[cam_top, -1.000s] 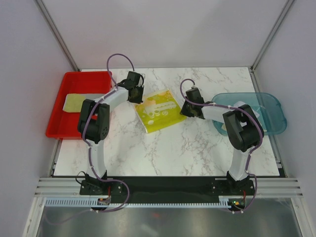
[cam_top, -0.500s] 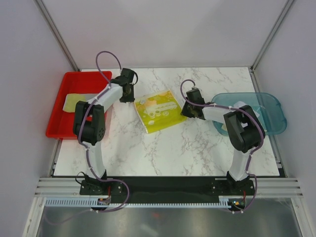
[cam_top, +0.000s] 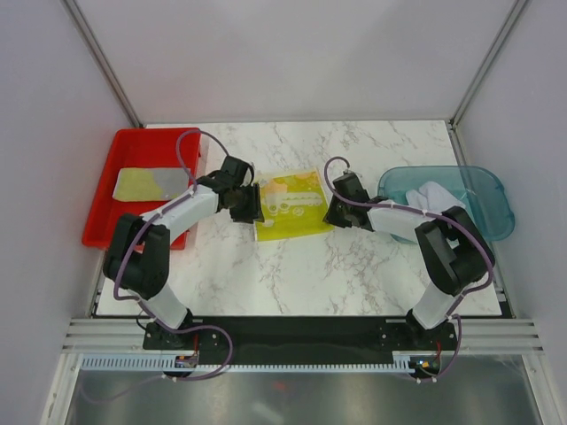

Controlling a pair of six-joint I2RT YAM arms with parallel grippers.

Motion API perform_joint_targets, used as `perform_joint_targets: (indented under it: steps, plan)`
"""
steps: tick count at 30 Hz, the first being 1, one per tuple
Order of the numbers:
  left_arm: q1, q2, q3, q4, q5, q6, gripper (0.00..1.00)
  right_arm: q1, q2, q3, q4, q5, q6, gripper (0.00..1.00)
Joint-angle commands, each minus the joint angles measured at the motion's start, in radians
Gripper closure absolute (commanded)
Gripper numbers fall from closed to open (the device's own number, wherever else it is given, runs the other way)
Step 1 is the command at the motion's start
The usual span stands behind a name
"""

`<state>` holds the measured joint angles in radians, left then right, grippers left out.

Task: Fold and stack the towels
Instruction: Fold the towel

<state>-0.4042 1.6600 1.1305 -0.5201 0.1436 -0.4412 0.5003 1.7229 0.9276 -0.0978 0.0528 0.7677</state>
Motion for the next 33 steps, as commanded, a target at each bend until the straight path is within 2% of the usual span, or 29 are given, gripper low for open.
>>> perform_joint_targets:
  steps: [1,3,7,12,18,26,31,33]
  plan:
    - [-0.045,-0.054,-0.035,0.081,0.088,-0.073,0.54,-0.003,-0.1,0.01,-0.045,0.03,-0.01,0.77]
    - [-0.054,-0.046,-0.06,0.095,0.061,-0.083,0.53,-0.005,-0.115,0.031,-0.072,0.028,-0.042,0.74]
    - [-0.054,-0.039,-0.09,0.114,0.024,-0.099,0.51,-0.025,-0.111,0.069,-0.121,-0.007,-0.174,0.59]
    - [-0.058,-0.052,-0.133,0.121,0.007,-0.119,0.52,-0.092,-0.046,0.097,-0.149,-0.105,-0.263,0.56]
    - [-0.07,-0.072,-0.216,0.161,0.017,-0.137,0.54,-0.105,0.009,0.085,-0.122,-0.211,-0.304,0.64]
    - [-0.084,-0.06,-0.287,0.204,0.017,-0.165,0.6,-0.105,0.021,0.039,-0.1,-0.191,-0.295,0.71]
    - [-0.084,-0.075,-0.298,0.175,-0.006,-0.171,0.64,-0.103,-0.012,-0.016,-0.085,-0.188,-0.281,0.86]
    - [-0.082,-0.124,-0.305,0.163,-0.016,-0.171,0.6,-0.1,-0.043,-0.059,-0.065,-0.197,-0.271,0.88]
